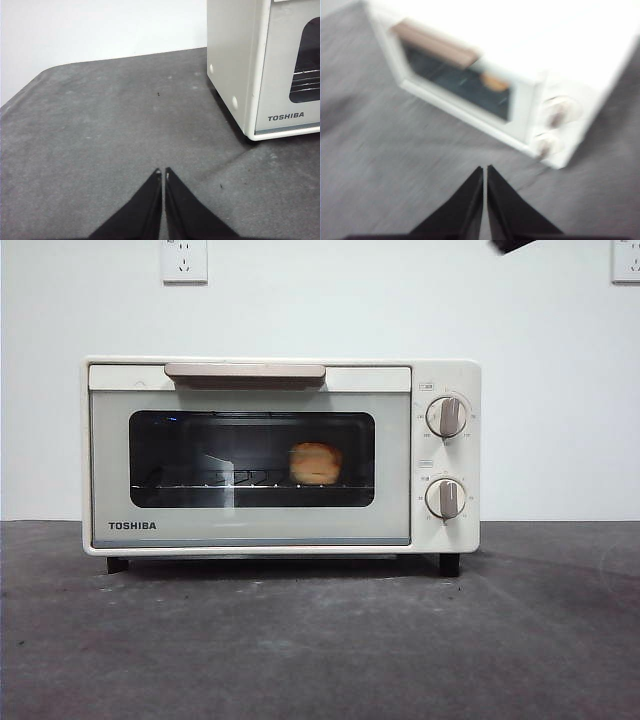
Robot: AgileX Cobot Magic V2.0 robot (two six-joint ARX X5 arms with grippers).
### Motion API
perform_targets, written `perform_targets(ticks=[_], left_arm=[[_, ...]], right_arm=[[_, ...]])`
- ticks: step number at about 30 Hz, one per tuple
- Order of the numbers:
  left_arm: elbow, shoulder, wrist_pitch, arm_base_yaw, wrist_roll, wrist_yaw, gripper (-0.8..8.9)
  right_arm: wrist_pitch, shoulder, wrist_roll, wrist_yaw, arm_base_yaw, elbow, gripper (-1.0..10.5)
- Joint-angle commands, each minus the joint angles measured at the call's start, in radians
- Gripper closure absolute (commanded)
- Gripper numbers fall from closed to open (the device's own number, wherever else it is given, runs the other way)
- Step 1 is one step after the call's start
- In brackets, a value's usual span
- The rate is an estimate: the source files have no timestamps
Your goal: The left arm flap open the oven, the right arm pick bread and place it into oven, the left arm flap close the oven
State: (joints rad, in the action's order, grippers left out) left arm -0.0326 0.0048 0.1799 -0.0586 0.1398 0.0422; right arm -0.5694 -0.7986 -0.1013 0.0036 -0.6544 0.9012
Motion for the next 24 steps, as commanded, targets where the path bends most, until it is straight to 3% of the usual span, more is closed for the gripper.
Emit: perform_targets(ticks=[1,13,19,24], left_arm=[[0.021,-0.002,0.007,-0.002,-0.003,0.0,7.92],[0.021,-0.002,0.007,-0.002,-0.003,0.0,7.92],[0.021,-0.002,0.007,-0.002,-0.003,0.0,7.92],[0.021,-0.002,0.007,-0.002,-0.003,0.0,7.92]], right_arm=[[0.039,0.059,0.011,0.005,0.074,-0.008,9.4],[0.445,0.461,0.018,-0.006,0.487,-0.406,9.4],[0.589,0.614,0.027,-0.006,0.591,-0.613,9.4],[0.595,0.699,0.028,-0.006,0.615,-0.722,9.4]])
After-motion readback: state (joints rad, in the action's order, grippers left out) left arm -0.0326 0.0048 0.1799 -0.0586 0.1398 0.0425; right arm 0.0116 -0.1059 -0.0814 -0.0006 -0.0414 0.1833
